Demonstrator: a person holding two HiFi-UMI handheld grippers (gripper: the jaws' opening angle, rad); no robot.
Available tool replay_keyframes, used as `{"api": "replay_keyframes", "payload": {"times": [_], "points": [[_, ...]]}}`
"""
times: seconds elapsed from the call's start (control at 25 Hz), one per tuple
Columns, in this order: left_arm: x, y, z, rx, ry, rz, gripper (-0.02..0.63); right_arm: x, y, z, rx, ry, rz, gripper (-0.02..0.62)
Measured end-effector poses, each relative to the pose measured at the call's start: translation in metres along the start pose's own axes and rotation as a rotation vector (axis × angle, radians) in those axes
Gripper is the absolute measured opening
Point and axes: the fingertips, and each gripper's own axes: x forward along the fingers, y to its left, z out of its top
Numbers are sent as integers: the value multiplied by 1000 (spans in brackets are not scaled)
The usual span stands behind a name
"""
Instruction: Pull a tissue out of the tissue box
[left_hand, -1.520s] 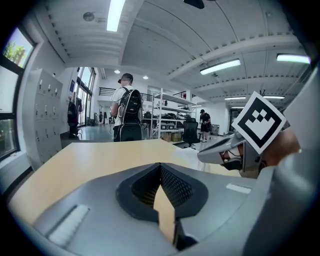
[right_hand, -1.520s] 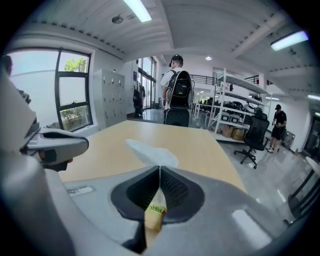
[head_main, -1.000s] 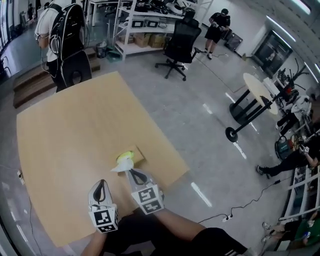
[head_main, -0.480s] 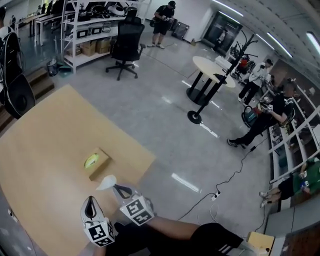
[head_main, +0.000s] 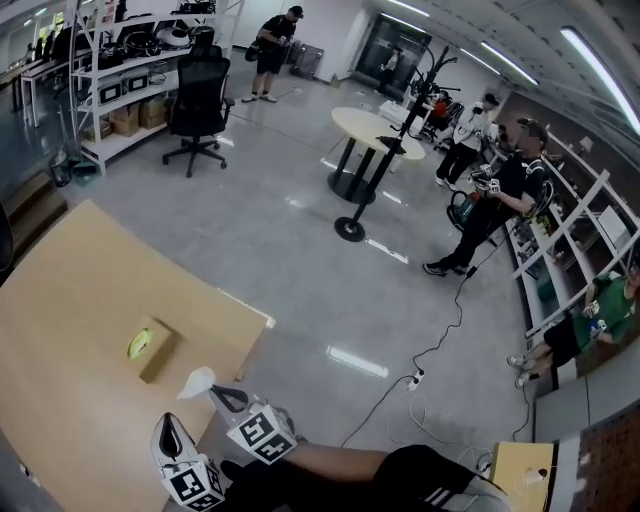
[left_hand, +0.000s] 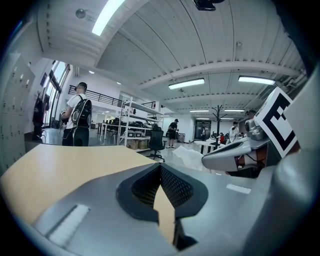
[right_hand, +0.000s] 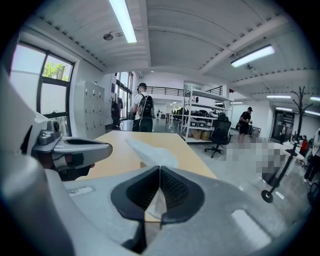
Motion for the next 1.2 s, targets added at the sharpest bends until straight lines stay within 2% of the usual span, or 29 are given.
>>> {"api": "replay_keyframes", "payload": {"times": [0.2, 0.4, 0.64, 0.88, 1.2], "points": [[10, -27, -6, 25, -9, 4, 18, -13, -22, -9, 3, -27, 12, -2], [14, -61, -14, 45, -20, 47, 18, -32, -51, -24, 3, -51, 52, -2], [12, -111, -28, 29, -3, 140, 18, -54, -85, -44, -4, -69, 145, -2], [-12, -155, -59, -6, 36, 264, 18, -75, -99, -88, -5, -30, 277, -2], [-63, -170, -76, 15, 90, 424, 18, -92, -86, -108, -18, -34, 414, -2]]}}
